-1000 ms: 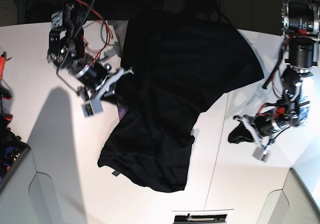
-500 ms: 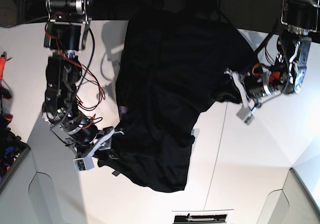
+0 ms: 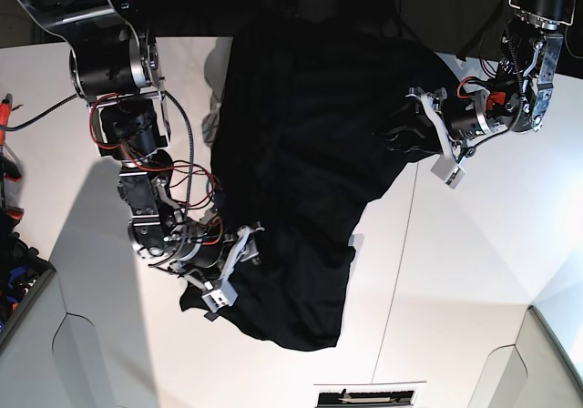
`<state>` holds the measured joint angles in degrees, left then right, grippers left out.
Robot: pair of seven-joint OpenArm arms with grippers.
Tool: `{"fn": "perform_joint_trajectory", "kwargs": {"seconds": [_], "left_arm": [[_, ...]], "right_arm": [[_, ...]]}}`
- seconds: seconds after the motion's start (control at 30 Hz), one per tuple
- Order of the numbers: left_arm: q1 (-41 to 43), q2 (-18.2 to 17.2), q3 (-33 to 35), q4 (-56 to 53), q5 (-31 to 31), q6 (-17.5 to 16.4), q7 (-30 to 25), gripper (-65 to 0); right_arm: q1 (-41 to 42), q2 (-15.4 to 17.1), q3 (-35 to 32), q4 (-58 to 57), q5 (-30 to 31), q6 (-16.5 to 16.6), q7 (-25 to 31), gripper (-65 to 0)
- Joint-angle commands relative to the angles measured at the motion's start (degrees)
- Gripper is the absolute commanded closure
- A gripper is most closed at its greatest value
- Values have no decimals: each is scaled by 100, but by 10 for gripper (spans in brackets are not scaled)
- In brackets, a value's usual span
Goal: Layout the t-shirt on the table in an organized manner, then fold the t-shirt properly
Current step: 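Pull the shirt edges apart with both grippers to spread it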
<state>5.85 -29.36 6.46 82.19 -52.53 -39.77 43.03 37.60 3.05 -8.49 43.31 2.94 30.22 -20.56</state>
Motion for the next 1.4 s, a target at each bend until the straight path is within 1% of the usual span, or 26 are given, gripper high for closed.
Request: {"fn": "perform_joint_trajectory", "kwargs": {"seconds": [0.0,0.03,0.07,0.1,0.13,0.2,0.23,0.3,0.37,0.5,0.6,0.7,0.77,0.87,0.97,1.07,1.17,1.23,1.37], "left_arm": [[-28,-66,-15,55,103,-23,90,-286],[-28,-66,-15,55,114,-23,90,-286],[-31,-66,-15,55,142,-23,85,-286],[-31,-66,-15,55,225,-23,46,-286],[-31,-63,-15,52,363,-23,-35,-286],[-33,-66,-15,52,741,-23,-247,-286],[-46,-66,-15,50,927,-23,-302,-286],[-94,-68,-15,50,1213,-23,-313,-286],[-175,-66,-15,50,1405,-23,-315,-286],[-426,-68,-15,7,1620,-23,-328,-286],[-713,-68,-15,-160,1764,-2,-382,-285],[-1034,-61,-15,-439,1757,13,-385,-285],[-1252,-31,-13,-599,1759,9,-415,-285],[-1617,120,-13,-813,1762,9,-509,-285],[-2011,374,42,-1023,1766,9,-511,-285],[-2409,557,273,-1327,1770,9,-516,-285],[-2785,586,702,-1676,1847,7,-667,-285],[-2999,590,999,-1882,2041,9,-839,-285],[-3338,588,1495,-2153,2159,13,-914,-285]], "right_arm": [[179,33,-103,90,59,-2,127,-402],[168,46,-205,92,17,-7,144,-395],[164,63,-280,92,-15,-4,203,-362],[162,76,-321,94,-52,-2,317,-301],[164,92,-328,94,-153,0,435,-217],[173,114,-323,125,-358,-2,584,-21],[173,140,-306,173,-411,-9,599,0],[170,173,-221,306,-407,-94,592,0],[155,256,-48,485,-404,-109,555,0],[-39,527,586,1082,-363,-103,474,0],[-369,809,1191,1733,4,-76,229,0],[-861,1086,1799,2459,492,-26,-11,0],[-1272,1209,2184,2940,769,-20,-157,0],[-1985,1290,2688,3560,1073,52,-264,0],[-2815,1281,3080,4050,1410,70,-264,0],[-3620,1217,3333,4426,1731,70,-262,0],[-4251,977,3635,4782,1832,83,-258,0],[-4559,813,3891,5001,2035,157,-258,0],[-4784,623,4454,5178,2393,151,-291,0]]}}
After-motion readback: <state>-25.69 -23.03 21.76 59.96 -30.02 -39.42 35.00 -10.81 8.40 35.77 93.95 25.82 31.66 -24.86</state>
